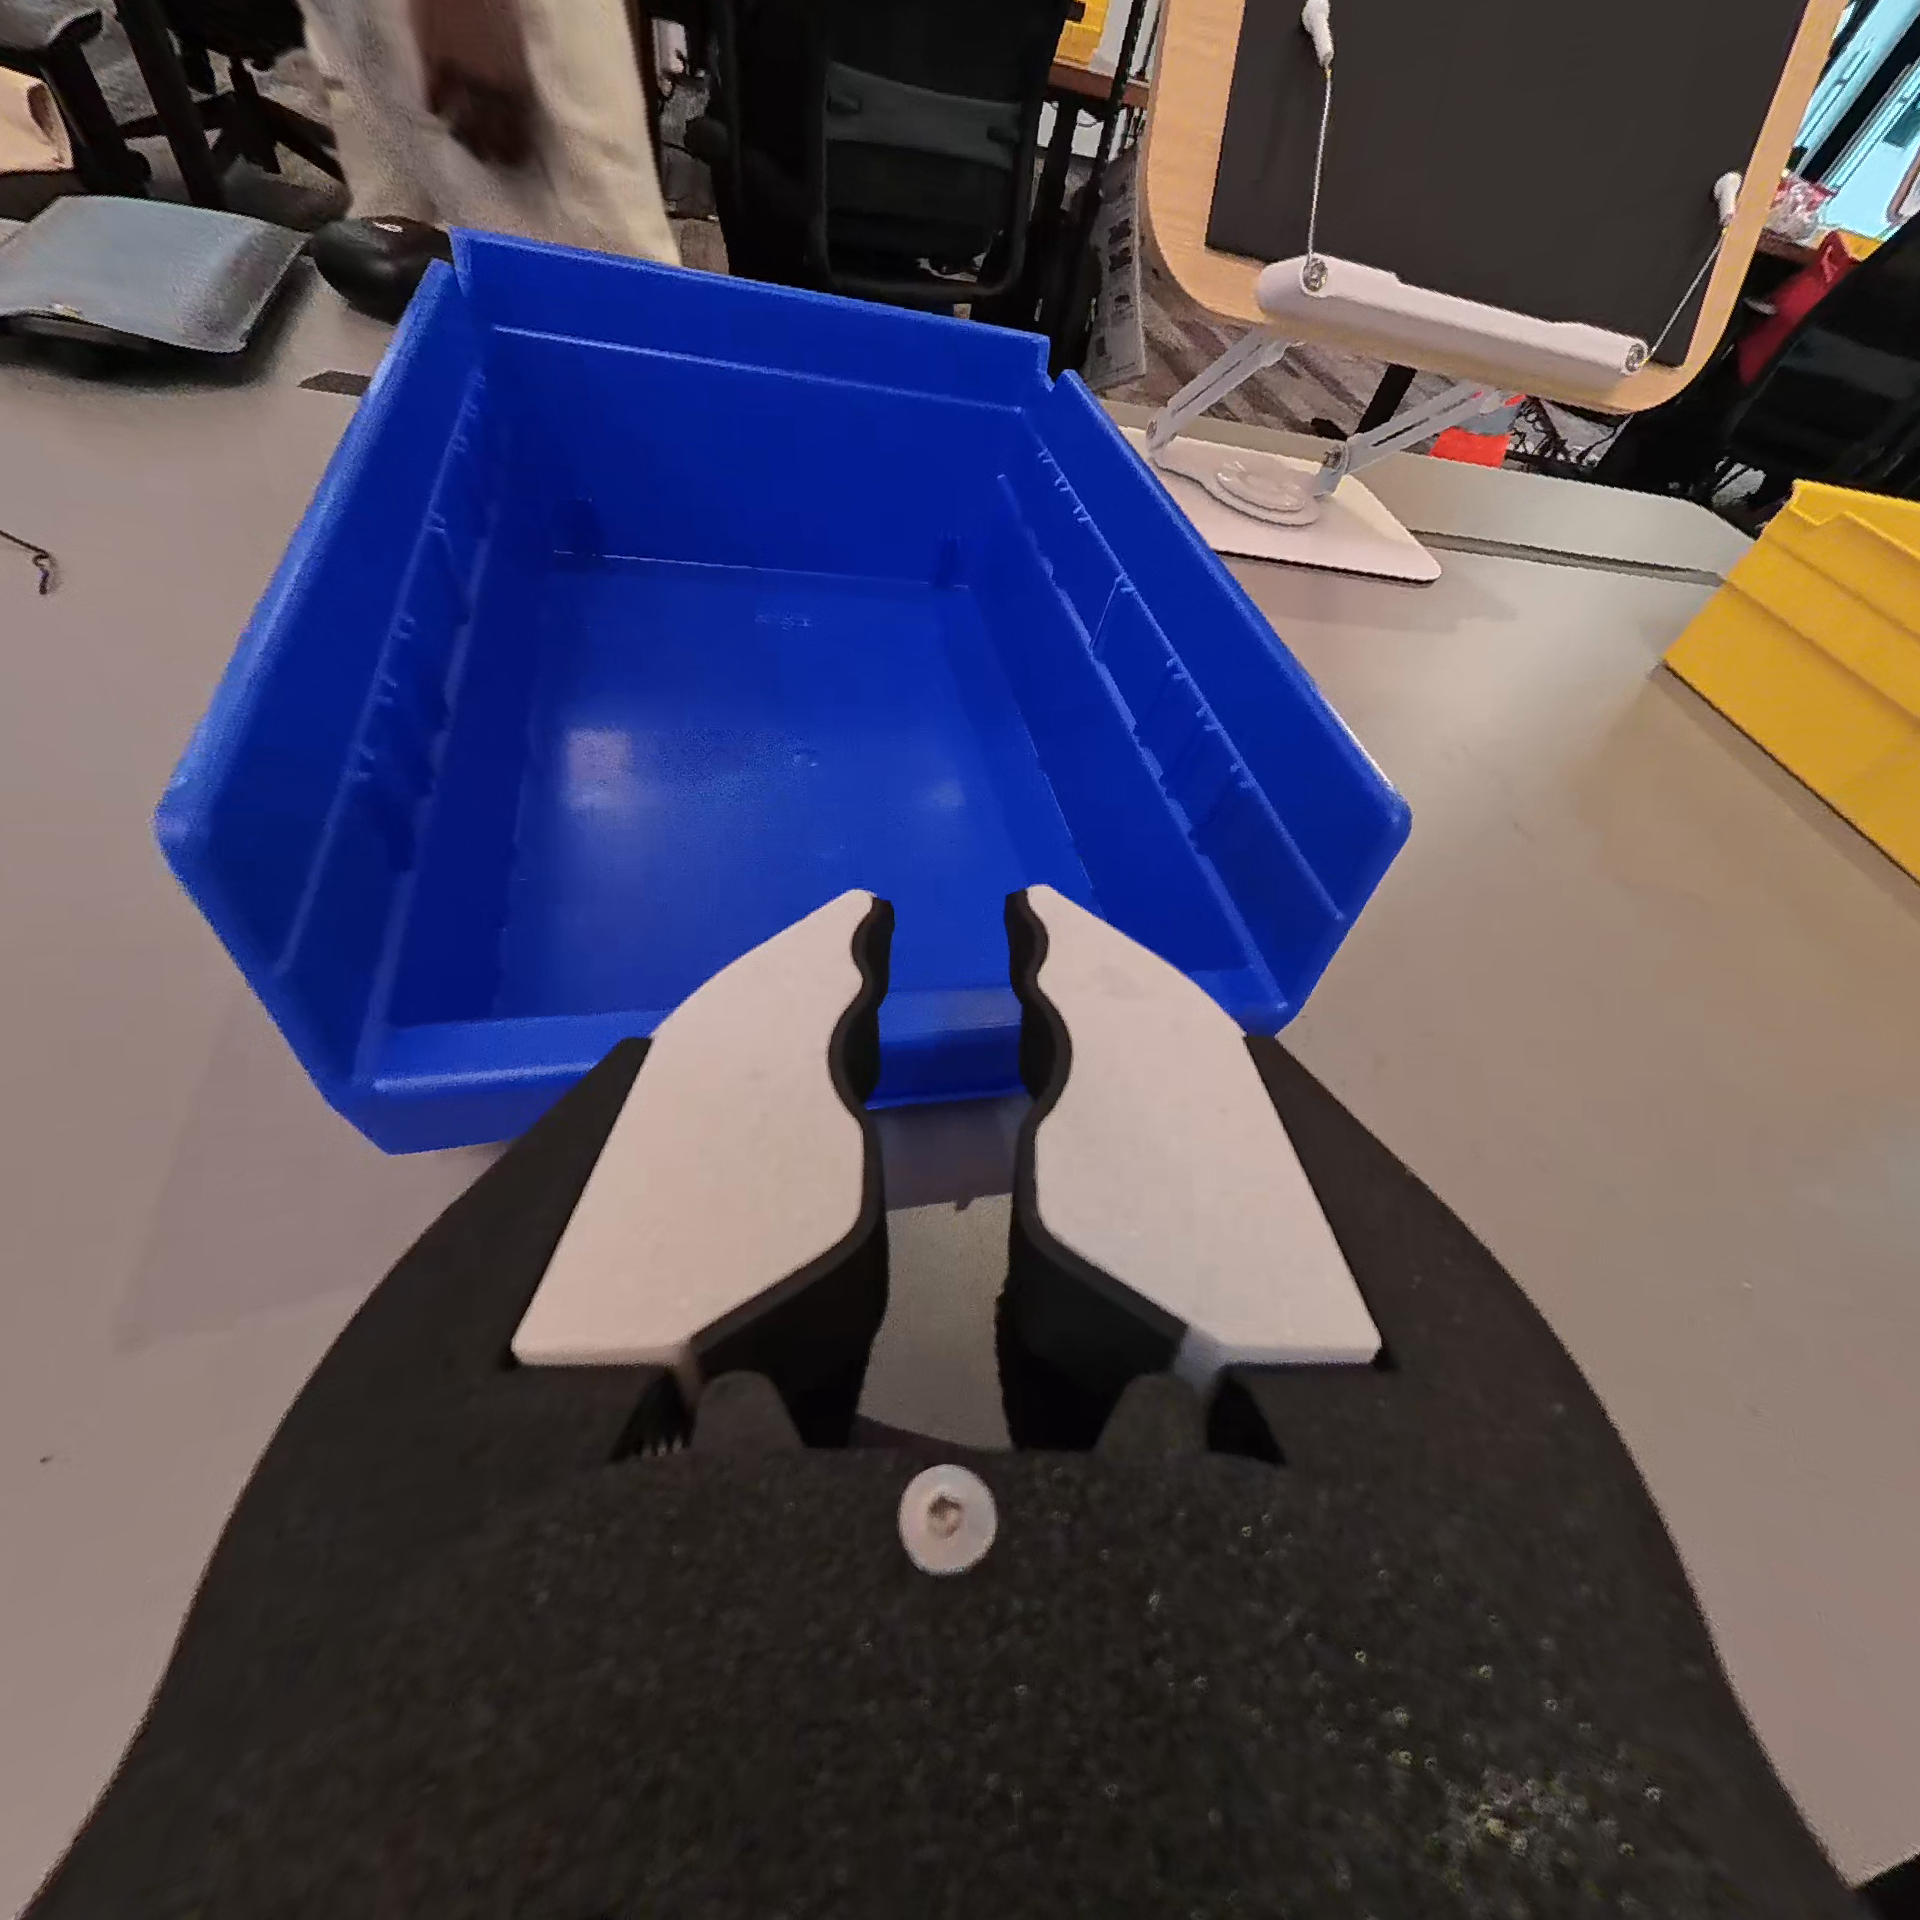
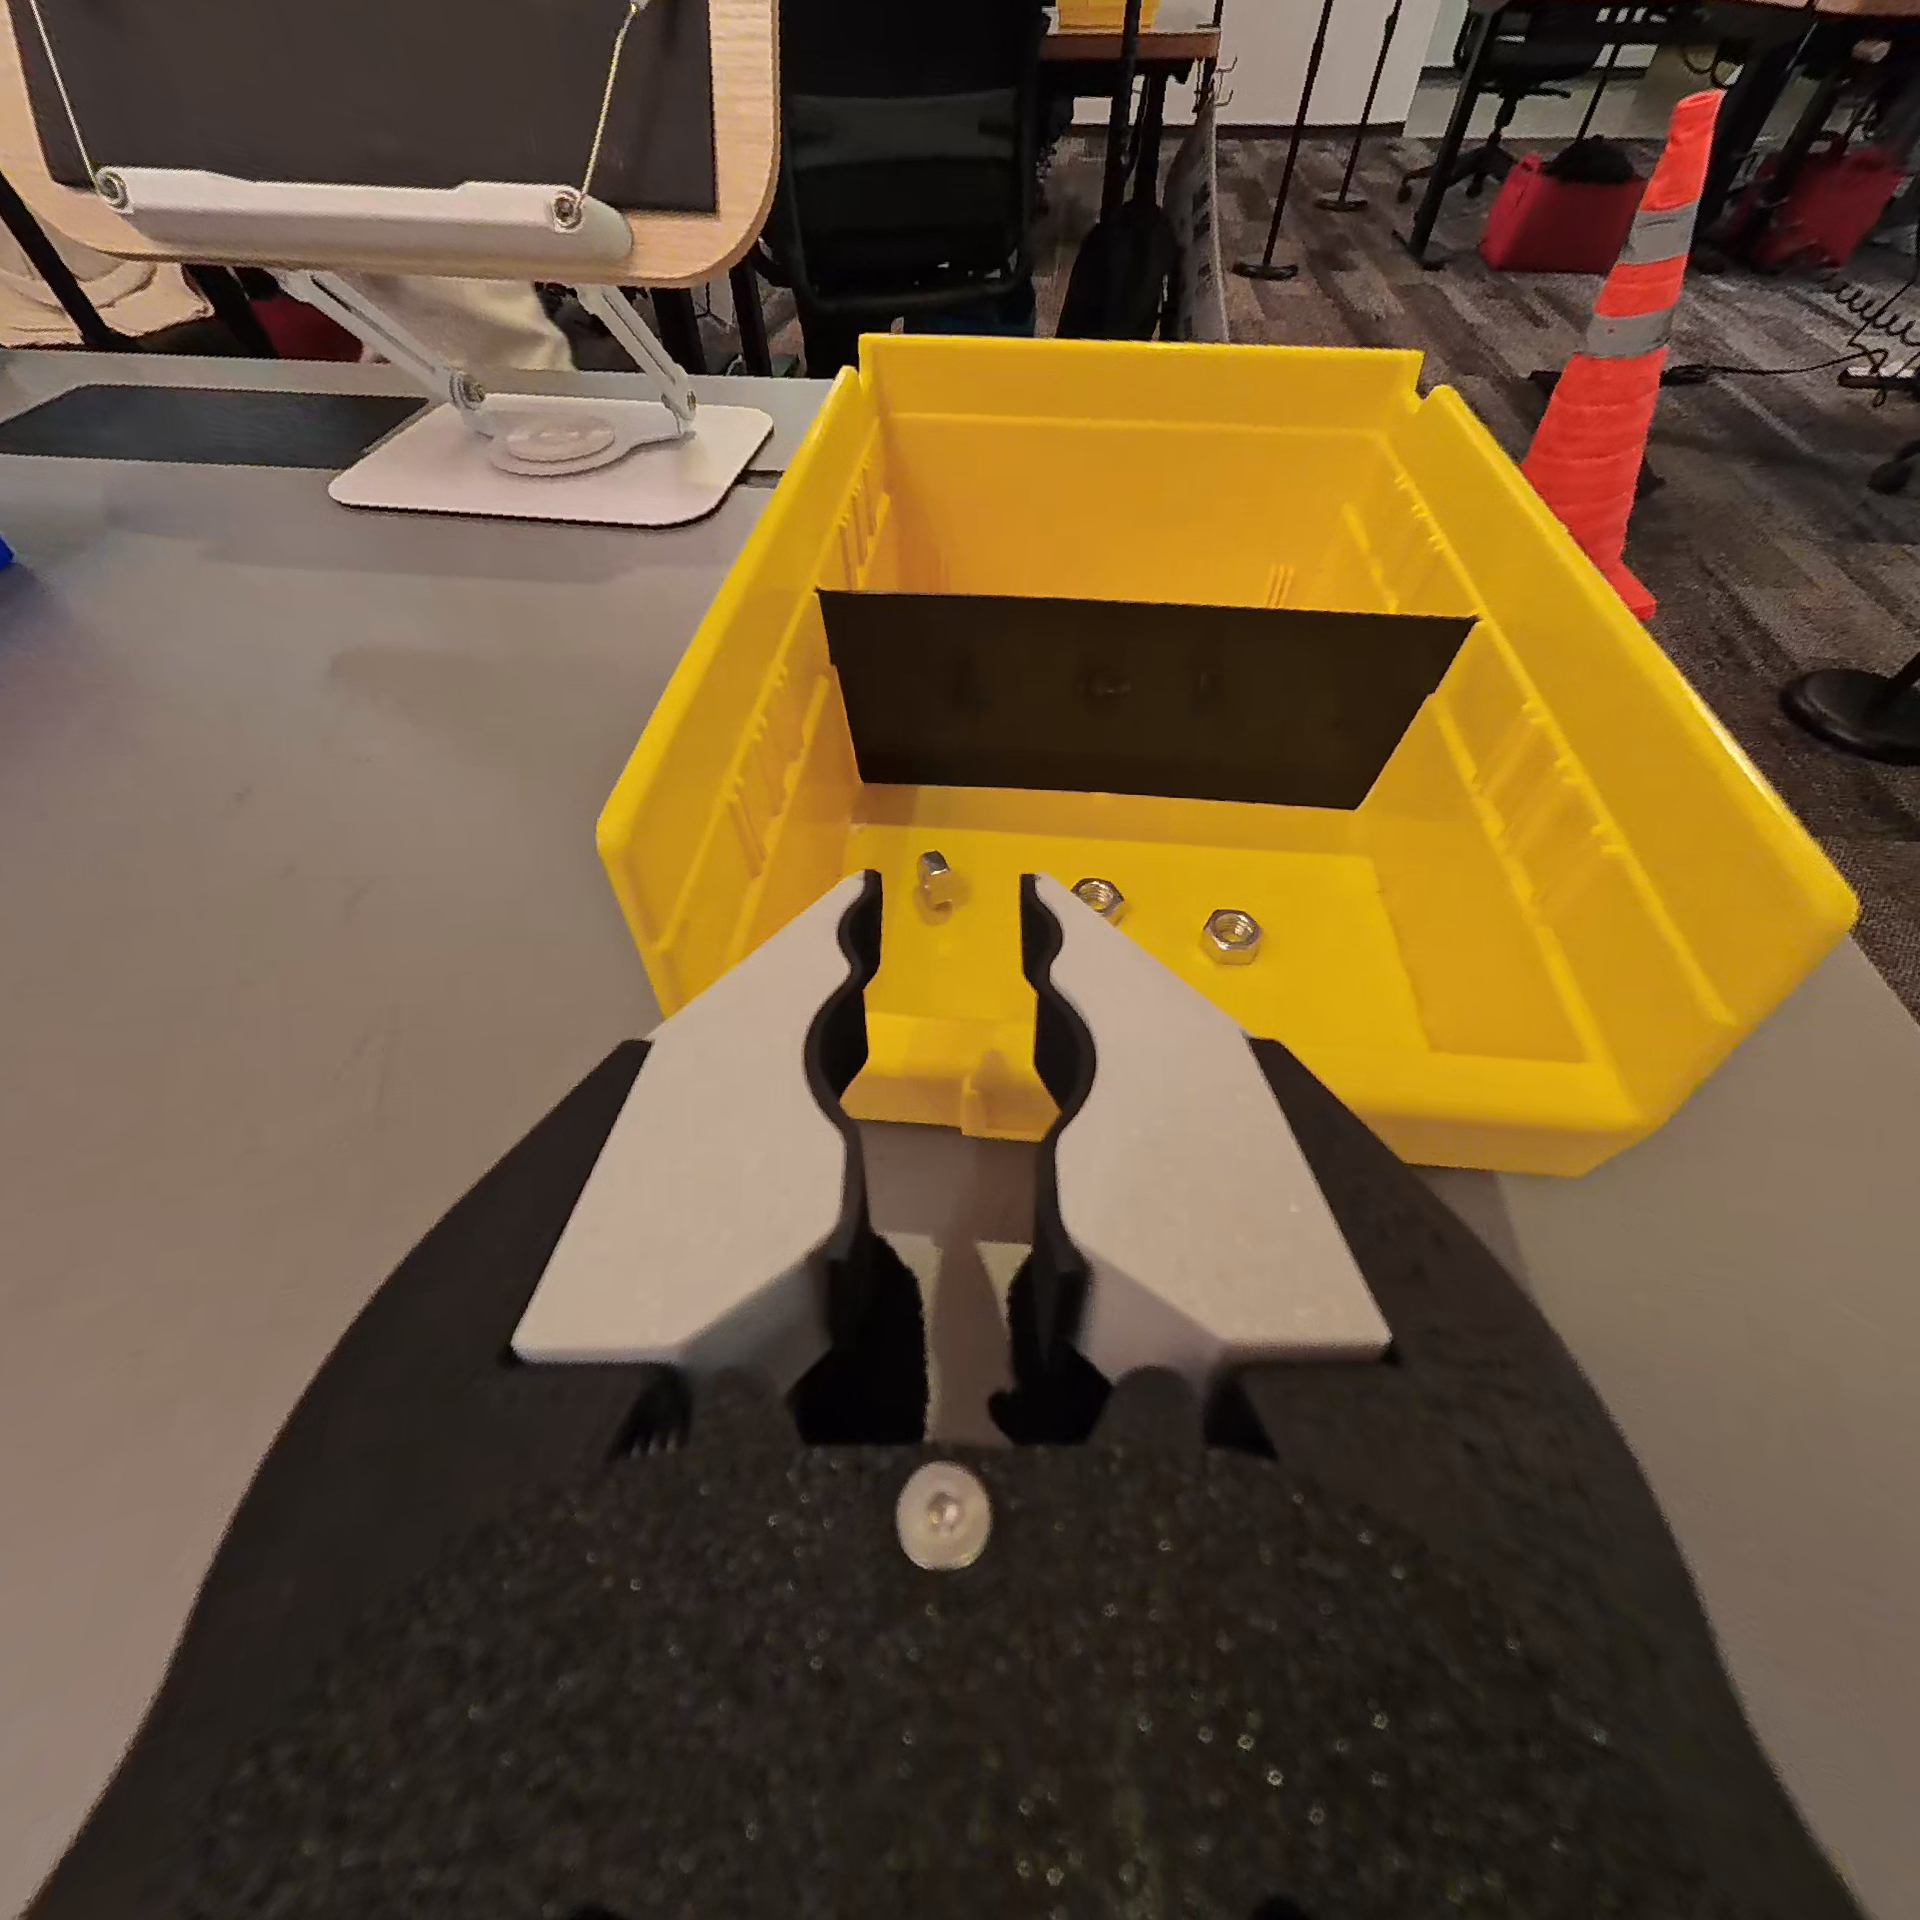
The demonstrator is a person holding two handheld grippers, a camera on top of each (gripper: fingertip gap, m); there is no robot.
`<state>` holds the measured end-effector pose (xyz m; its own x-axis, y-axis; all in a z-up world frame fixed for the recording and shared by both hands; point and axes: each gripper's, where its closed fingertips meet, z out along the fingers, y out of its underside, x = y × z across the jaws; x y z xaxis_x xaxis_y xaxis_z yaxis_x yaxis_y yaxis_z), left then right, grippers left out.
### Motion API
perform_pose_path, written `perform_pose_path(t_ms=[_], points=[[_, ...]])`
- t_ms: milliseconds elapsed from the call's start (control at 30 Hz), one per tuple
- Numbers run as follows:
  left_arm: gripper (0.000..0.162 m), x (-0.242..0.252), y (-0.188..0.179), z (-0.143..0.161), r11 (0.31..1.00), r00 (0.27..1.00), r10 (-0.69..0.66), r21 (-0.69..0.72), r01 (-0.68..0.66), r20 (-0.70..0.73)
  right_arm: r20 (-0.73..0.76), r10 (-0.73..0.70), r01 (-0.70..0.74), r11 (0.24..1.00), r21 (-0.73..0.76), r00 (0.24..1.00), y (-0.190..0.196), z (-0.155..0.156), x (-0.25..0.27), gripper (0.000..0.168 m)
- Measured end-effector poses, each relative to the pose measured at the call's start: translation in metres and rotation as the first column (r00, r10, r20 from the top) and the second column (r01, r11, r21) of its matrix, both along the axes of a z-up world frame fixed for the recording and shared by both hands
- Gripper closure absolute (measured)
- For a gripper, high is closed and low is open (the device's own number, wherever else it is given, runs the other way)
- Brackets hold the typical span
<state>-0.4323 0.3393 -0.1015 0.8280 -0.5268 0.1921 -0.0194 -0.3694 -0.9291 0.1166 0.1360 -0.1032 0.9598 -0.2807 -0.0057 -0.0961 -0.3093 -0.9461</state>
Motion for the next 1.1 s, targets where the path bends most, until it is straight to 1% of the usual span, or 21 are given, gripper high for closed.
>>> perform_pose_path(t_ms=[33, 167, 233, 267, 300, 333, 367, 433, 500, 533, 567, 633, 700, 767, 833, 900, 967, 1033, 1100], points=[[0.141, 0.001, 0.000, 0.000, 1.000, 1.000, -0.002, 0.002, 0.002, -0.003, -0.002, 0.001, -0.001, 1.000, 0.001, 1.000, 0.000, 0.000, 0.000, 0.142], [0.141, 0.005, -0.002, -0.001, 1.000, 1.000, -0.014, 0.004, 0.014, -0.013, -0.008, 0.011, -0.011, 1.000, 0.024, 1.000, -0.001, 0.005, -0.001, 0.141], [0.141, 0.007, -0.003, 0.000, 1.000, 1.000, -0.020, 0.010, 0.020, -0.016, 0.005, 0.073, -0.073, 0.990, 0.120, 0.997, 0.000, 0.023, -0.012, 0.139], [0.141, 0.008, -0.004, 0.001, 1.000, 1.000, -0.023, 0.015, 0.023, -0.017, 0.009, 0.129, -0.128, 0.971, 0.201, 0.992, 0.001, 0.037, -0.023, 0.133], [0.141, 0.009, -0.005, 0.002, 0.999, 1.000, -0.025, 0.022, 0.025, -0.016, 0.001, 0.179, -0.173, 0.947, 0.270, 0.984, 0.001, 0.049, -0.034, 0.133], [0.141, 0.011, -0.006, 0.004, 0.999, 0.999, -0.030, 0.031, 0.031, -0.013, -0.025, 0.225, -0.208, 0.935, 0.289, 0.974, 0.003, 0.053, -0.043, 0.130], [0.141, 0.014, -0.007, 0.006, 0.998, 0.999, -0.039, 0.042, 0.039, -0.007, -0.065, 0.260, -0.235, 0.936, 0.263, 0.963, 0.007, 0.049, -0.052, 0.124], [0.141, 0.023, -0.011, 0.013, 0.995, 0.997, -0.069, 0.073, 0.068, 0.014, -0.142, 0.284, -0.260, 0.951, 0.168, 0.948, 0.017, 0.024, -0.064, 0.112], [0.141, 0.040, -0.016, 0.018, 0.987, 0.992, -0.121, 0.107, 0.118, 0.020, -0.185, 0.264, -0.248, 0.963, 0.106, 0.947, 0.028, -0.001, -0.074, 0.108], [0.141, 0.050, -0.019, 0.020, 0.982, 0.989, -0.147, 0.124, 0.145, 0.007, -0.211, 0.254, -0.242, 0.967, 0.085, 0.944, 0.034, -0.008, -0.079, 0.105], [0.141, 0.060, -0.023, 0.021, 0.974, 0.984, -0.175, 0.146, 0.175, -0.015, -0.221, 0.250, -0.236, 0.968, 0.089, 0.943, 0.039, -0.008, -0.085, 0.098], [0.140, 0.086, -0.037, 0.023, 0.951, 0.967, -0.247, 0.179, 0.253, -0.054, -0.209, 0.271, -0.261, 0.962, 0.075, 0.940, 0.044, -0.007, -0.100, 0.097], [0.138, 0.120, -0.059, 0.024, 0.919, 0.937, -0.347, 0.185, 0.347, -0.035, -0.212, 0.324, -0.314, 0.946, 0.079, 0.922, 0.046, -0.008, -0.122, 0.099], [0.135, 0.164, -0.087, 0.023, 0.871, 0.883, -0.470, 0.159, 0.465, -0.004, -0.192, 0.364, -0.353, 0.931, 0.090, 0.911, 0.039, -0.001, -0.139, 0.111], [0.131, 0.213, -0.116, 0.015, 0.810, 0.816, -0.578, 0.106, 0.577, -0.023, -0.106, 0.310, -0.292, 0.944, 0.154, 0.945, 0.025, 0.021, -0.132, 0.113], [0.119, 0.261, -0.142, 0.009, 0.740, 0.744, -0.665, 0.069, 0.669, -0.070, -0.002, 0.131, -0.127, 0.966, 0.225, 0.991, 0.001, 0.044, -0.098, 0.113], [0.114, 0.306, -0.156, 0.005, 0.707, 0.708, -0.693, 0.061, 0.704, -0.135, 0.073, -0.086, 0.063, 0.960, 0.274, 0.994, -0.029, 0.055, -0.055, 0.113], [0.112, 0.347, -0.160, 0.001, 0.703, 0.701, -0.689, 0.067, 0.708, -0.185, 0.094, -0.244, 0.216, 0.947, 0.238, 0.965, -0.055, 0.045, -0.019, 0.114], [0.112, 0.382, -0.154, -0.004, 0.724, 0.718, -0.666, 0.058, 0.688, -0.202, 0.054, -0.299, 0.286, 0.943, 0.171, 0.953, -0.066, 0.024, 0.001, 0.114]])
